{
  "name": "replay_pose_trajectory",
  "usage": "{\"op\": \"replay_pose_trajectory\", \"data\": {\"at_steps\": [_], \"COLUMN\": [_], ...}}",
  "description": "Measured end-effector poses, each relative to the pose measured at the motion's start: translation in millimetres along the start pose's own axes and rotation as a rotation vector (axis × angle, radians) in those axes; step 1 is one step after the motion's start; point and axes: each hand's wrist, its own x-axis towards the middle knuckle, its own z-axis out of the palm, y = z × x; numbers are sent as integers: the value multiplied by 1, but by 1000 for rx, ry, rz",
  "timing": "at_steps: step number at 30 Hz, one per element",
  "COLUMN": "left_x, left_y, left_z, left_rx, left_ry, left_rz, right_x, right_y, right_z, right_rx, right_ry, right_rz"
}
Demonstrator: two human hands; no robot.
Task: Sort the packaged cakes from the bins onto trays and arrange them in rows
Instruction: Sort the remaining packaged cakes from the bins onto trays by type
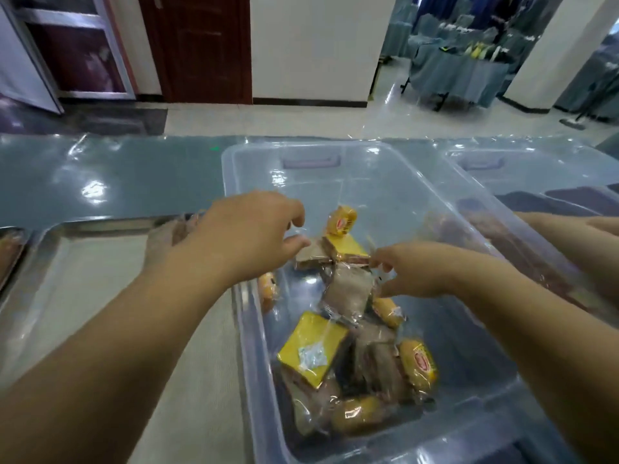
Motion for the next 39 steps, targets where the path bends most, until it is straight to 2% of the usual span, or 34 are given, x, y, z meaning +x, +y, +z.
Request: {"op": "replay_pose_trajectory", "data": {"at_steps": [6,12,16,19,24,29,33,39], "left_x": [20,23,22,22,21,23,23,23], "left_y": [12,15,17,18,17,15,16,17], "left_z": [35,43,42,44,50,52,52,46], "left_rx": [151,357,428,476,516,519,499,490], "left_ry": [-173,-264,-314,-323,-323,-333,-360,-375], "left_rz": [-76,-31,-27,14,129,128,105,77], "right_x": [43,63,60,45,28,16,16,21], "right_y": [16,12,11,8,-8,-10,-12,-9], "right_z": [42,77,74,70,77,96,100,84], "right_rx": [-21,-68,-87,-237,-531,-754,-763,-733], "right_ry": [-217,-247,-238,-279,-367,-403,-509,-433], "right_rz": [21,-6,-55,-125,-222,-338,-210,-376]}}
